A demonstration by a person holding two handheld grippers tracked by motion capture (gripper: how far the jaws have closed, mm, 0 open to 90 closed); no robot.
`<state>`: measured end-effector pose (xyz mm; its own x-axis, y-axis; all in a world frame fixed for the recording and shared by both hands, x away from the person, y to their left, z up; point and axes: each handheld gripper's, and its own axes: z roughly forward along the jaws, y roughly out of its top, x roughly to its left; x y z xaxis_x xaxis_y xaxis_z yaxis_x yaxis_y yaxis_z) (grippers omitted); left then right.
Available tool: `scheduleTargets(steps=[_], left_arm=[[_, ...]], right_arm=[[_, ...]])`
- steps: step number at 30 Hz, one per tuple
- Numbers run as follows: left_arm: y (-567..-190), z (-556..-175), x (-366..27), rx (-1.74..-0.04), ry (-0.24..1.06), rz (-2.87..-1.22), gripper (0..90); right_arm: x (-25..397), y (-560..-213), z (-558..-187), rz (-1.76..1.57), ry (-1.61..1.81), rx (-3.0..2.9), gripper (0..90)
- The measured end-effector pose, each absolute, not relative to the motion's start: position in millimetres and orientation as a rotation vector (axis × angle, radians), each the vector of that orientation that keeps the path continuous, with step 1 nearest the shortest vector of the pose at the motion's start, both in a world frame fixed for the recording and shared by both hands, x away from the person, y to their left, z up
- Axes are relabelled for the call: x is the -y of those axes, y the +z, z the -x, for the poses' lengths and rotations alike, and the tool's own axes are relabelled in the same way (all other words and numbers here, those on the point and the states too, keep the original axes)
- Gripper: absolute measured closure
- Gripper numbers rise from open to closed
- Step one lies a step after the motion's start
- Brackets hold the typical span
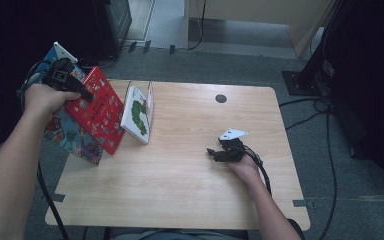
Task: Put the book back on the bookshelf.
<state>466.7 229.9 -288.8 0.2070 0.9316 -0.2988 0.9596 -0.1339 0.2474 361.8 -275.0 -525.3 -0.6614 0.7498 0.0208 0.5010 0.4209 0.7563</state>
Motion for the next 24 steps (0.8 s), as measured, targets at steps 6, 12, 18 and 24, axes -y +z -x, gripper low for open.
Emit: scheduleTargets(steps=[6, 12, 18, 24], left_arm=[[-286, -472, -234, -1.801, -0.093, -2.032, 80.0], [-280, -484, -230, -1.809, -0.053, -2.001, 79.8], [-280, -495, -227, -1.816, -0.017, -1.978, 79.7], [-289, -502, -226, -1.806, -0.030, -1.950, 79.6]], right_arm=[[275, -525, -362, -1.082, 1.093, -2.360, 31.1], [275, -525, -362, -1.082, 1.094, -2.360, 31.2], [275, -525, -362, -1.082, 1.096, -2.361, 31.2], [275, -525, -359, -1.088, 1.089, -2.354, 31.2]])
